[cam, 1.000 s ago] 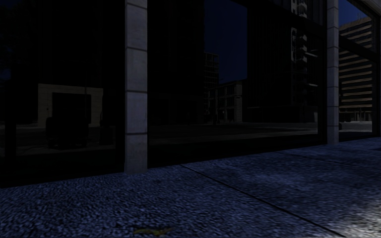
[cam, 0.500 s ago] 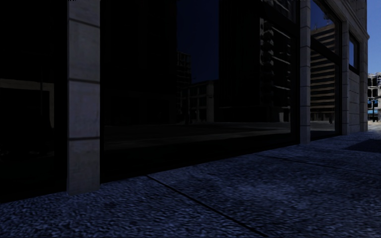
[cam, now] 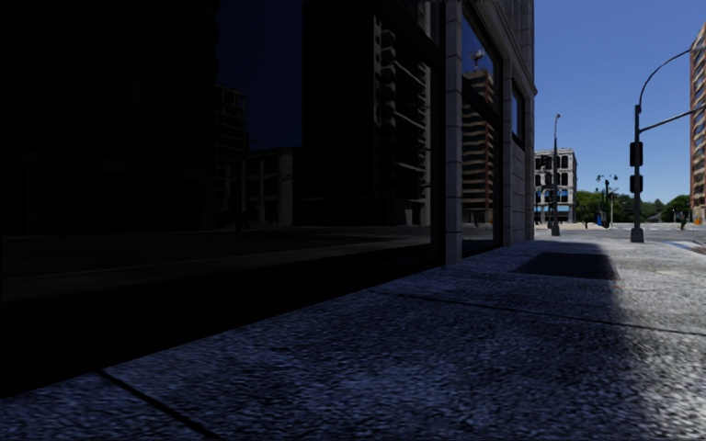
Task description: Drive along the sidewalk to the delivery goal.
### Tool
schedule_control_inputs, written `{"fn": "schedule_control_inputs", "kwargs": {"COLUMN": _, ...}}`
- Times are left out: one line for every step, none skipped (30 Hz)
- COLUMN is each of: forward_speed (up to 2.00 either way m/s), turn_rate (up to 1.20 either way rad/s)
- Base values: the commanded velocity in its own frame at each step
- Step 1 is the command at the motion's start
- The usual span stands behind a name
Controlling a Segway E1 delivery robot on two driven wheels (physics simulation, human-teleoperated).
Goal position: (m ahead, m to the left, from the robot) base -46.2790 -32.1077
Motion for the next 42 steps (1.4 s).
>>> {"fn": "schedule_control_inputs", "kwargs": {"forward_speed": 1.08, "turn_rate": -0.68}}
{"fn": "schedule_control_inputs", "kwargs": {"forward_speed": 1.08, "turn_rate": -0.68}}
{"fn": "schedule_control_inputs", "kwargs": {"forward_speed": 1.08, "turn_rate": -0.68}}
{"fn": "schedule_control_inputs", "kwargs": {"forward_speed": 1.08, "turn_rate": -0.68}}
{"fn": "schedule_control_inputs", "kwargs": {"forward_speed": 1.08, "turn_rate": -0.68}}
{"fn": "schedule_control_inputs", "kwargs": {"forward_speed": 1.08, "turn_rate": -0.68}}
{"fn": "schedule_control_inputs", "kwargs": {"forward_speed": 1.08, "turn_rate": -0.68}}
{"fn": "schedule_control_inputs", "kwargs": {"forward_speed": 1.08, "turn_rate": -0.68}}
{"fn": "schedule_control_inputs", "kwargs": {"forward_speed": 1.08, "turn_rate": -0.68}}
{"fn": "schedule_control_inputs", "kwargs": {"forward_speed": 1.08, "turn_rate": -0.68}}
{"fn": "schedule_control_inputs", "kwargs": {"forward_speed": 1.08, "turn_rate": -0.68}}
{"fn": "schedule_control_inputs", "kwargs": {"forward_speed": 1.07, "turn_rate": -0.68}}
{"fn": "schedule_control_inputs", "kwargs": {"forward_speed": 1.07, "turn_rate": -0.68}}
{"fn": "schedule_control_inputs", "kwargs": {"forward_speed": 1.07, "turn_rate": -0.68}}
{"fn": "schedule_control_inputs", "kwargs": {"forward_speed": 1.07, "turn_rate": -0.68}}
{"fn": "schedule_control_inputs", "kwargs": {"forward_speed": 1.07, "turn_rate": -0.68}}
{"fn": "schedule_control_inputs", "kwargs": {"forward_speed": 1.07, "turn_rate": -0.68}}
{"fn": "schedule_control_inputs", "kwargs": {"forward_speed": 1.07, "turn_rate": -0.68}}
{"fn": "schedule_control_inputs", "kwargs": {"forward_speed": 1.07, "turn_rate": -0.68}}
{"fn": "schedule_control_inputs", "kwargs": {"forward_speed": 1.07, "turn_rate": -0.68}}
{"fn": "schedule_control_inputs", "kwargs": {"forward_speed": 1.07, "turn_rate": -0.65}}
{"fn": "schedule_control_inputs", "kwargs": {"forward_speed": 1.07, "turn_rate": -0.65}}
{"fn": "schedule_control_inputs", "kwargs": {"forward_speed": 1.07, "turn_rate": -0.60}}
{"fn": "schedule_control_inputs", "kwargs": {"forward_speed": 1.07, "turn_rate": -0.57}}
{"fn": "schedule_control_inputs", "kwargs": {"forward_speed": 1.07, "turn_rate": -0.56}}
{"fn": "schedule_control_inputs", "kwargs": {"forward_speed": 1.07, "turn_rate": -0.56}}
{"fn": "schedule_control_inputs", "kwargs": {"forward_speed": 1.07, "turn_rate": -0.52}}
{"fn": "schedule_control_inputs", "kwargs": {"forward_speed": 1.07, "turn_rate": -0.43}}
{"fn": "schedule_control_inputs", "kwargs": {"forward_speed": 1.09, "turn_rate": 0.00}}
{"fn": "schedule_control_inputs", "kwargs": {"forward_speed": 1.09, "turn_rate": 0.00}}
{"fn": "schedule_control_inputs", "kwargs": {"forward_speed": 1.11, "turn_rate": 0.00}}
{"fn": "schedule_control_inputs", "kwargs": {"forward_speed": 1.18, "turn_rate": 0.00}}
{"fn": "schedule_control_inputs", "kwargs": {"forward_speed": 1.18, "turn_rate": 0.00}}
{"fn": "schedule_control_inputs", "kwargs": {"forward_speed": 1.31, "turn_rate": 0.00}}
{"fn": "schedule_control_inputs", "kwargs": {"forward_speed": 1.37, "turn_rate": 0.00}}
{"fn": "schedule_control_inputs", "kwargs": {"forward_speed": 1.37, "turn_rate": 0.00}}
{"fn": "schedule_control_inputs", "kwargs": {"forward_speed": 1.40, "turn_rate": 0.00}}
{"fn": "schedule_control_inputs", "kwargs": {"forward_speed": 1.42, "turn_rate": 0.00}}
{"fn": "schedule_control_inputs", "kwargs": {"forward_speed": 1.47, "turn_rate": 0.00}}
{"fn": "schedule_control_inputs", "kwargs": {"forward_speed": 1.47, "turn_rate": 0.00}}
{"fn": "schedule_control_inputs", "kwargs": {"forward_speed": 1.60, "turn_rate": 0.00}}
{"fn": "schedule_control_inputs", "kwargs": {"forward_speed": 2.00, "turn_rate": 0.00}}
